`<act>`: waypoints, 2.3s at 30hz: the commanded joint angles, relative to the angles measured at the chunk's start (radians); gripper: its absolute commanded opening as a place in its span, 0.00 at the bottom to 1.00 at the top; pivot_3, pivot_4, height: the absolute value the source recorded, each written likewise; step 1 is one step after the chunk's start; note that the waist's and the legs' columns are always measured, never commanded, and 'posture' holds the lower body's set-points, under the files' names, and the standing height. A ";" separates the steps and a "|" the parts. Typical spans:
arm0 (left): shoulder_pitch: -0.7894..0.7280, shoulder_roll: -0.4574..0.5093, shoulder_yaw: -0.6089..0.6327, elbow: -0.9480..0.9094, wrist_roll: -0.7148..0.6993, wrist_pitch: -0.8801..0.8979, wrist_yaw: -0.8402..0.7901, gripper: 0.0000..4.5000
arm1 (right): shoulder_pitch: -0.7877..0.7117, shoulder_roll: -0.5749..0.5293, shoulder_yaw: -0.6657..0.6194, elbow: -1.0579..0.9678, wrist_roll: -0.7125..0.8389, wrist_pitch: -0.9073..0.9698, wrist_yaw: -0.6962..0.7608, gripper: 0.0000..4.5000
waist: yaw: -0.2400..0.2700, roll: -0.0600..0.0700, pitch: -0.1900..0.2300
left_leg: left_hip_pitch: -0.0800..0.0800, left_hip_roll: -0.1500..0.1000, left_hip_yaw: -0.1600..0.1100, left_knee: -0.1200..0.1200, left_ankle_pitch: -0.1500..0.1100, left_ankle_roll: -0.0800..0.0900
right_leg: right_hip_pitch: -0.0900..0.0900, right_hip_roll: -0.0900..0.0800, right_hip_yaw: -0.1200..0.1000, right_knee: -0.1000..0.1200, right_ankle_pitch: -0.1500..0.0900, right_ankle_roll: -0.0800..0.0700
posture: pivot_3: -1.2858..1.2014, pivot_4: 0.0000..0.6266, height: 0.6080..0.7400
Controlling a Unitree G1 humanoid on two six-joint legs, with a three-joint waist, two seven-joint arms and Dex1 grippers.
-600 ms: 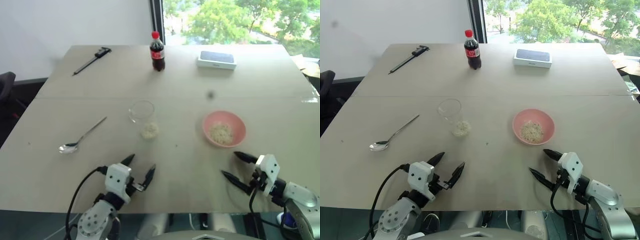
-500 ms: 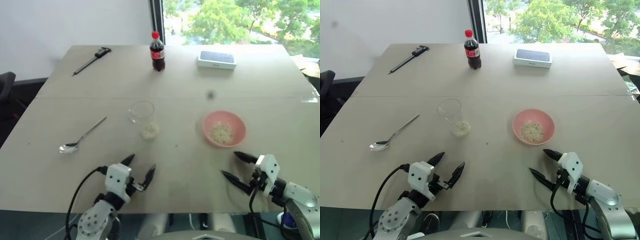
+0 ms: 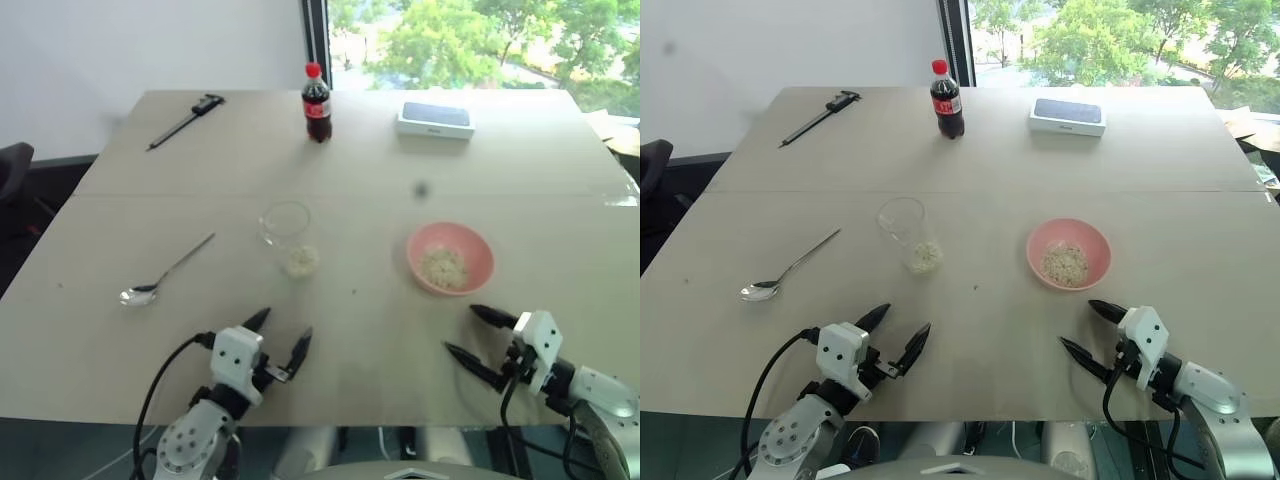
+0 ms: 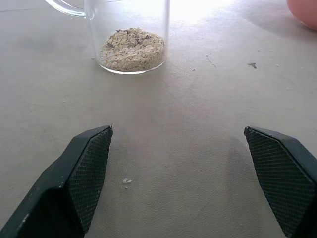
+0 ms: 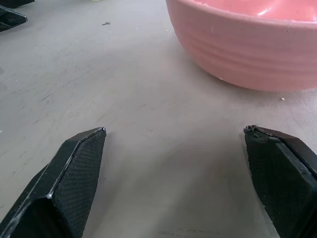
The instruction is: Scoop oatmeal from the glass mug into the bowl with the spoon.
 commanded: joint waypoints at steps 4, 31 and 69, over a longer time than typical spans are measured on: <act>0.011 -0.009 -0.008 -0.003 -0.009 -0.008 0.001 0.99 | 0.012 -0.009 -0.004 -0.009 0.004 0.006 0.007 1.00 | 0.000 0.000 0.000 | 0.000 0.000 0.000 0.000 0.000 0.000 | 0.000 0.000 0.000 0.000 0.000 0.000 | 0.52 0.24 1.00; -0.369 0.461 0.501 0.437 -0.206 0.269 -0.115 0.99 | -0.110 -0.168 0.045 -0.543 0.318 0.386 -0.008 1.00 | 0.001 -0.005 0.002 | -0.002 0.001 -0.001 0.001 0.002 -0.004 | -0.002 0.005 -0.002 -0.001 0.003 -0.004 | 0.52 0.24 1.00; -0.685 0.457 0.592 0.406 -0.278 0.131 -0.165 0.01 | -0.332 -0.100 -0.005 -0.472 0.429 0.460 -0.154 1.00 | -0.024 -0.012 0.004 | -0.003 0.003 -0.001 0.002 0.003 -0.005 | -0.003 0.001 -0.001 -0.001 0.007 -0.006 | 0.52 0.24 1.00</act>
